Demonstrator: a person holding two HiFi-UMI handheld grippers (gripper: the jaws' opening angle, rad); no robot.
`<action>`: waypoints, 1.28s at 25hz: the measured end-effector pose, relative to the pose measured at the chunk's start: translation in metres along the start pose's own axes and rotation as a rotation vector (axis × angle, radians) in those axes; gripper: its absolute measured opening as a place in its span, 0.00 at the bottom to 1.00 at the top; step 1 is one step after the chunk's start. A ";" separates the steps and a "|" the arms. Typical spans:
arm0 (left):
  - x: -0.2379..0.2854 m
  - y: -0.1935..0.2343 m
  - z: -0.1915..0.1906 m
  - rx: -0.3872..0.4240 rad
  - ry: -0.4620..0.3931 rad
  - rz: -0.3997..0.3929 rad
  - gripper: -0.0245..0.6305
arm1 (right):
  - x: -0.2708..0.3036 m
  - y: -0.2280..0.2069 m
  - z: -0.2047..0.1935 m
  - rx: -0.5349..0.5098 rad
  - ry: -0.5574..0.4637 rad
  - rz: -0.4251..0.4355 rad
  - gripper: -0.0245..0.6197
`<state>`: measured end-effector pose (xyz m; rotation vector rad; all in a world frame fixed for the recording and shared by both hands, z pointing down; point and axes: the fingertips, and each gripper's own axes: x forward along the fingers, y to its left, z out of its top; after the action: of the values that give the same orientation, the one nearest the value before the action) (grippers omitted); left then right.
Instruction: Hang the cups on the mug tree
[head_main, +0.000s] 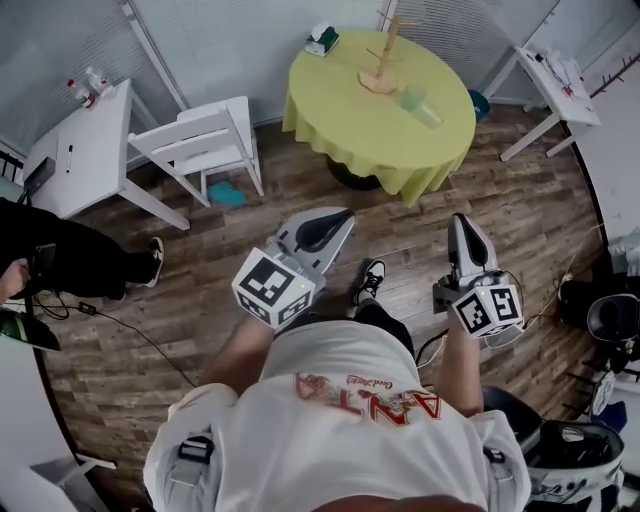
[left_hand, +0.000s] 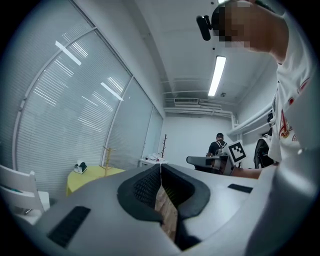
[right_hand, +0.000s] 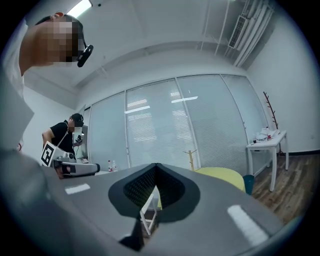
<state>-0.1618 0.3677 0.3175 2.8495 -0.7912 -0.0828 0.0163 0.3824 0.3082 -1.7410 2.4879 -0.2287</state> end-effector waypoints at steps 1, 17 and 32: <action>0.004 0.004 -0.001 -0.002 0.002 0.003 0.06 | 0.006 -0.003 0.000 0.009 -0.005 0.007 0.04; 0.179 0.061 0.032 0.049 0.030 0.062 0.06 | 0.102 -0.159 0.022 0.086 -0.035 0.084 0.04; 0.321 0.124 0.023 0.009 0.073 0.217 0.06 | 0.195 -0.309 0.008 0.154 0.036 0.161 0.04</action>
<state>0.0478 0.0942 0.3173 2.7369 -1.0807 0.0546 0.2364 0.0948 0.3568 -1.4829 2.5434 -0.4292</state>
